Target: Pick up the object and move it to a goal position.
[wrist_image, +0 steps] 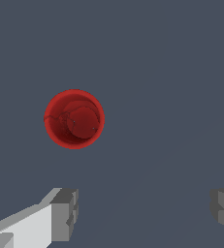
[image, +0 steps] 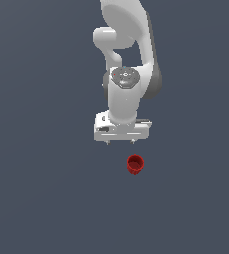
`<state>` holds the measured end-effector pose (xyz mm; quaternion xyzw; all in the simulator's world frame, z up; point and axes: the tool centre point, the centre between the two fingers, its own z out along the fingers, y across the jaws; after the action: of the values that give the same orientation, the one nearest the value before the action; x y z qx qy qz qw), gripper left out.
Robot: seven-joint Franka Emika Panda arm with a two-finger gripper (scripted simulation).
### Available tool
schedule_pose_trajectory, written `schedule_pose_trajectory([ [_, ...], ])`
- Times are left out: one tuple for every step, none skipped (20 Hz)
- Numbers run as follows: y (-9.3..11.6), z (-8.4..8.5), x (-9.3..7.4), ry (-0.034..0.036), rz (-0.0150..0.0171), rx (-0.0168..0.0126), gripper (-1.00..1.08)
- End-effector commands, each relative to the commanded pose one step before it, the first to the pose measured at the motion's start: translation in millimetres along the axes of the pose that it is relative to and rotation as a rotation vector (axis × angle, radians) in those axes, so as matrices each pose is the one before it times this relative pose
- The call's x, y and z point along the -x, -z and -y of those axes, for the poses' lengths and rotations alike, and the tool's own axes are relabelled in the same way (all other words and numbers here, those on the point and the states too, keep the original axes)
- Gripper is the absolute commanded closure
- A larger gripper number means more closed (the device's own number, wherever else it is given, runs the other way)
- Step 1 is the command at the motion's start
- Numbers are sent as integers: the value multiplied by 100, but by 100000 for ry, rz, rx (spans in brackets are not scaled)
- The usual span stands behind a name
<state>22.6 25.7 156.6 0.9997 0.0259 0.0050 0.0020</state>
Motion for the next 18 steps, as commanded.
schedule_pose_trajectory([
  [-799, 938, -894, 464, 184, -26, -92],
  [-376, 430, -416, 184, 63, -14, -92],
  [-411, 467, -436, 195, 68, -19, -92],
  [-446, 503, -453, 204, 73, -25, -92],
  [-444, 495, -431, 193, 70, -28, -92],
  [-424, 469, -393, 181, 68, -31, -92],
  [-399, 434, -356, 155, 60, -31, -92],
  [-378, 414, -322, 154, 61, -34, -92],
  [-348, 373, -288, 125, 51, -30, -92],
  [-325, 351, -258, 124, 52, -33, -92],
  [-291, 303, -228, 87, 37, -25, -92],
  [-265, 279, -200, 86, 38, -26, -92],
  [-239, 254, -173, 86, 38, -27, -92],
  [-205, 212, -148, 60, 27, -20, -92],
  [-177, 186, -123, 60, 28, -20, -92],
  [-149, 160, -100, 60, 28, -21, -92],
  [-102, 94, -76, 0, 0, 0, -92],
  [-92, 106, -55, 59, 28, -22, -92],
])
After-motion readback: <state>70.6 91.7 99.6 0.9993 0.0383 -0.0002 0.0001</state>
